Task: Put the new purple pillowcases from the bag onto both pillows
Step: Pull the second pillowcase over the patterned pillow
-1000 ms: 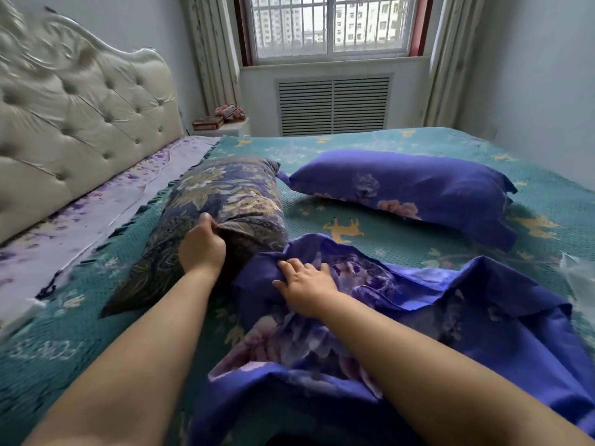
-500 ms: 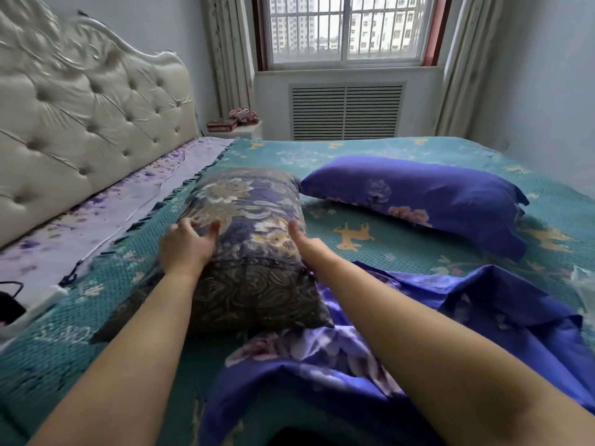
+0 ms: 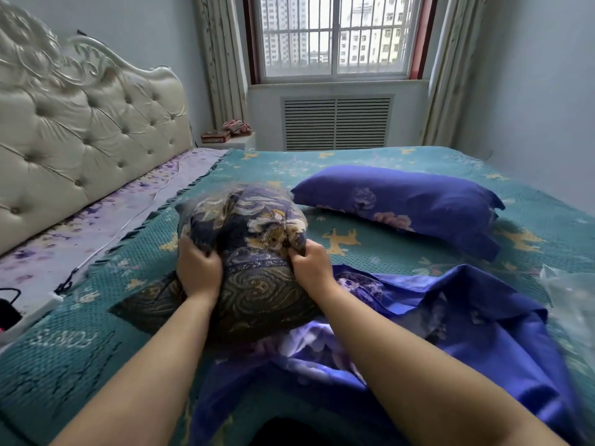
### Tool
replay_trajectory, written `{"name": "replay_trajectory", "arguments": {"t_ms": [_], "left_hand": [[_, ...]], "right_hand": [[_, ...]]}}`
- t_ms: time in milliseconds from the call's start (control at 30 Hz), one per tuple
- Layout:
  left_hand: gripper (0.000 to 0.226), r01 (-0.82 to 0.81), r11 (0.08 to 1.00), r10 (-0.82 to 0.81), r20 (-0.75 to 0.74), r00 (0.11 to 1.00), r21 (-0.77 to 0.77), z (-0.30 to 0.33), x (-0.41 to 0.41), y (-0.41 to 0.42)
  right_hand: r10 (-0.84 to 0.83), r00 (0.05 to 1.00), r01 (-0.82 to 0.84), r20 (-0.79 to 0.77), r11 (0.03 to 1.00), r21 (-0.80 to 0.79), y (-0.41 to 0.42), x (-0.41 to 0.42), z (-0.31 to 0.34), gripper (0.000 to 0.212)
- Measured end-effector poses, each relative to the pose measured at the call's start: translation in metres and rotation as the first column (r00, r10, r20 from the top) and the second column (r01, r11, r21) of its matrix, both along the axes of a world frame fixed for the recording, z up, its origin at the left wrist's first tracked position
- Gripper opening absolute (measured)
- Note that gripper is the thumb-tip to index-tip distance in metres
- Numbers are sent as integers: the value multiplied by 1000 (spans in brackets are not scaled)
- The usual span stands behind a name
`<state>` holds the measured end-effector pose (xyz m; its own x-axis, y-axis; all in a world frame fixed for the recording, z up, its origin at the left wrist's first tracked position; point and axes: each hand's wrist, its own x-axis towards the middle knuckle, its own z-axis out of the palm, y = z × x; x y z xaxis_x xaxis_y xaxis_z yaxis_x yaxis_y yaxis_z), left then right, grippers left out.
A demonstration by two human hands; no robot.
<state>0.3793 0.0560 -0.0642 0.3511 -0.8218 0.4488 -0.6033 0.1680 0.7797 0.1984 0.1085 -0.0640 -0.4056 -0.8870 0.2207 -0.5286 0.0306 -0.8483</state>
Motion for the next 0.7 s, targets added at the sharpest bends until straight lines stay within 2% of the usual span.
{"name": "replay_trajectory", "arguments": {"t_ms": [133,200,300,400,467,567,633,700], "left_hand": [[32,87,985,-102,-98,990,-149,29,-40,29],[25,135,972,-158,-107,982,-192,45,-60,41],[20,277,911,-317,-90,944,-305,63,-95,66],[23,409,818,-491,-121,863,-406,78,-139,92],[25,479,738,-594,-121,795,-475,88,-172,110],[30,548,635,-694,-91,714,-544,99,-211,132],[32,602,566,-737,-19,675,-563,99,-234,145],[32,672,494,-764,93,638,-551,97,-254,156]], "right_hand": [[-164,978,113,-129,937,-329,61,-24,22,16],[-245,954,151,-174,890,-431,85,-33,27,20],[-373,895,217,-243,842,-493,132,-54,34,23],[-533,780,294,-328,775,-559,182,-81,39,24],[-608,721,333,-332,725,-603,211,-96,42,28],[-652,690,332,-315,672,-662,246,-107,46,25],[-651,663,292,-369,679,-674,266,-115,41,20],[-621,652,266,-435,724,-636,283,-120,34,17]]}}
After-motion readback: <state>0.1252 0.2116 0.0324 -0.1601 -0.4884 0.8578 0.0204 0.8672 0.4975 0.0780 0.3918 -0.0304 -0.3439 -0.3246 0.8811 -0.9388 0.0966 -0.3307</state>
